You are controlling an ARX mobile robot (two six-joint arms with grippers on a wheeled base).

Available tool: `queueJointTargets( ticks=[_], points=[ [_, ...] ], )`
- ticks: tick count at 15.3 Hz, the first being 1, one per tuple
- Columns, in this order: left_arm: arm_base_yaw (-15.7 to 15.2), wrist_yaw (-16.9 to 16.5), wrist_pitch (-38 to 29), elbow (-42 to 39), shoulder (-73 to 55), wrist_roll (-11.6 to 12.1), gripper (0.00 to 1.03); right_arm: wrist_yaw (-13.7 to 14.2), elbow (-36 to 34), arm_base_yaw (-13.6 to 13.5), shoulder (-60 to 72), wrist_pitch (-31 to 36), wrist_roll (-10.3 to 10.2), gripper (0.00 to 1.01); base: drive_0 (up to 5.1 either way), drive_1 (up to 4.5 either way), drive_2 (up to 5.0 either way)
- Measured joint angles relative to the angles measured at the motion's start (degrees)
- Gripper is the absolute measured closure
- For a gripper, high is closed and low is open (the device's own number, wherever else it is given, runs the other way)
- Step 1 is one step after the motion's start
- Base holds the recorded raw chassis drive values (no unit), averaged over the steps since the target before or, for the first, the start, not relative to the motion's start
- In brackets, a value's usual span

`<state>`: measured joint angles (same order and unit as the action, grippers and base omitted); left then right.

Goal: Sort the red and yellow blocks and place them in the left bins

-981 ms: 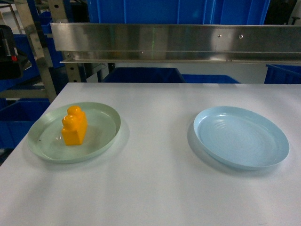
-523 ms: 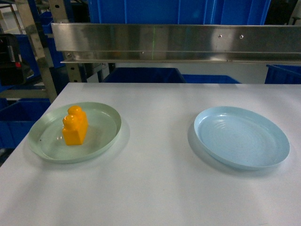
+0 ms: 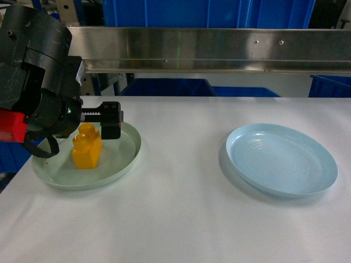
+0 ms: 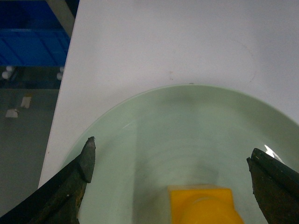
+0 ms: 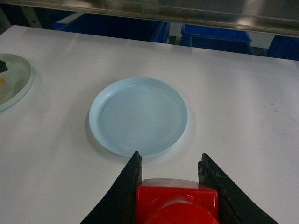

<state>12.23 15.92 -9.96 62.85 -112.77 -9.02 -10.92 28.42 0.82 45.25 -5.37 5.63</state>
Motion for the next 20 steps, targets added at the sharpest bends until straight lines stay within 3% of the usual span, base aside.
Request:
queueJointTargets(
  ticks=[15, 17, 20],
  points=[
    [1.05, -3.74, 4.63, -2.27, -0.55, -1.44, 0.06, 0.0, 0.0, 0.0, 0.0, 0.0, 0.0, 0.72, 0.0, 0.0, 0.0],
    [0.68, -4.02, 4.35, -2.43, -0.55, -1.44, 0.37, -0.02, 0.0, 0.0, 0.0, -0.02, 0.0, 0.72, 0.0, 0.0, 0.0],
    [0.31, -4.15, 2.47, -3.28, -0.52, -1.09, 0.73, 0.0, 0.0, 0.0, 0.0, 0.0, 0.0, 0.72, 0.0, 0.0, 0.0]
  ],
)
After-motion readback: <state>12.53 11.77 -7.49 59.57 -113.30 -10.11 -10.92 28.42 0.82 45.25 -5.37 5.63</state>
